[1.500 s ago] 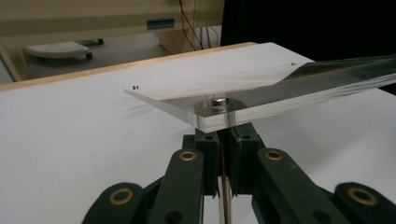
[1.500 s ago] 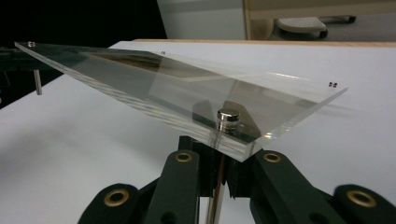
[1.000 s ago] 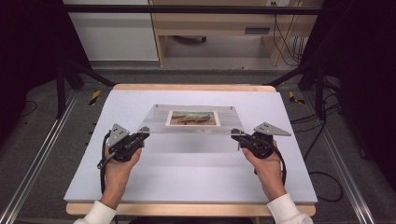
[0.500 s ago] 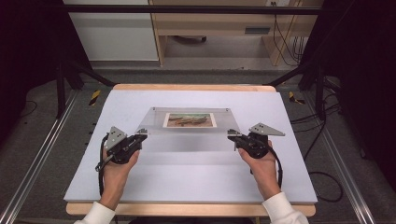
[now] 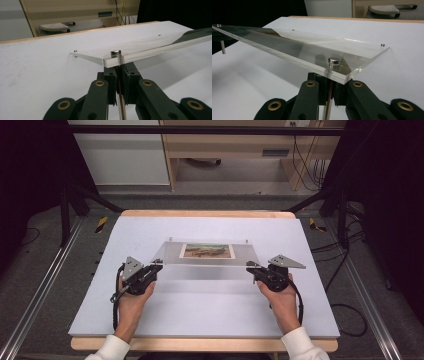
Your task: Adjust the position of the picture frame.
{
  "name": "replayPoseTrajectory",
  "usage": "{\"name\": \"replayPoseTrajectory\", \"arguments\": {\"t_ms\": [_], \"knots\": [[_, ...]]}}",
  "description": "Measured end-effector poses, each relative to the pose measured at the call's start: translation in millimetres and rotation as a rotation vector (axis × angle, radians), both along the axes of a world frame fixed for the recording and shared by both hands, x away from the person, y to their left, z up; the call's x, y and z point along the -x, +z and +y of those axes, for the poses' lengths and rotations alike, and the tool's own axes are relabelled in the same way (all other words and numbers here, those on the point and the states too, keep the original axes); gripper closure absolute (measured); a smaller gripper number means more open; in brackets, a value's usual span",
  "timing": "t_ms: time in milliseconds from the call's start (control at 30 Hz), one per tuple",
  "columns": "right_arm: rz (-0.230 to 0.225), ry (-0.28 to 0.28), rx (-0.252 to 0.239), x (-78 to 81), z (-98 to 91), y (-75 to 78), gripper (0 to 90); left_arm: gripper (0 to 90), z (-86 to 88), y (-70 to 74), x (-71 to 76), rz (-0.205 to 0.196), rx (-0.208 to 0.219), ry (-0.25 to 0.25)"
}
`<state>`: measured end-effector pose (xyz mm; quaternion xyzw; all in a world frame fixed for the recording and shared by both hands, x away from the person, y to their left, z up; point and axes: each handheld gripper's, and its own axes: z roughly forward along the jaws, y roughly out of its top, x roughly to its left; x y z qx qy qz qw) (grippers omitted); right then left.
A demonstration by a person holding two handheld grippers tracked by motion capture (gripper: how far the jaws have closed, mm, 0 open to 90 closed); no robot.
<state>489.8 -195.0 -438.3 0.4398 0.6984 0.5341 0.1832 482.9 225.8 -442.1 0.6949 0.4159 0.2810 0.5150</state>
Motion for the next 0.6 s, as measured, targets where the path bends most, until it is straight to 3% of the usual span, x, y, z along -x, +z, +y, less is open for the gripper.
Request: {"name": "replayPoseTrajectory", "arguments": {"t_ms": [267, 333, 367, 400, 433, 600], "knots": [[0.006, 0.002, 0.005, 0.3, 0.5, -3.7, 84.1, 82.6, 0.1, -5.1, 5.0, 0.010, -0.009, -0.001], [0.008, 0.004, 0.015, 1.1, 0.0, -5.4, 84.1, 82.2, -0.3, -6.5, 6.9, 0.016, -0.024, -0.009], [0.016, 0.008, 0.022, 1.4, -0.8, -7.6, 84.4, 81.9, -0.9, -8.1, 9.0, 0.021, -0.061, -0.023], [0.021, 0.008, 0.025, 1.9, -1.3, -9.2, 84.5, 81.6, -0.9, -8.1, 9.0, 0.021, -0.061, -0.023], [0.030, 0.011, 0.025, 2.5, -1.4, -10.5, 84.6, 81.2, -1.9, -10.1, 10.9, 0.022, -0.104, -0.033], [0.057, 0.026, 0.044, 7.4, 0.2, -17.2, 84.8, 81.3, -0.2, -13.9, 12.6, 0.046, -0.123, -0.041]]}}
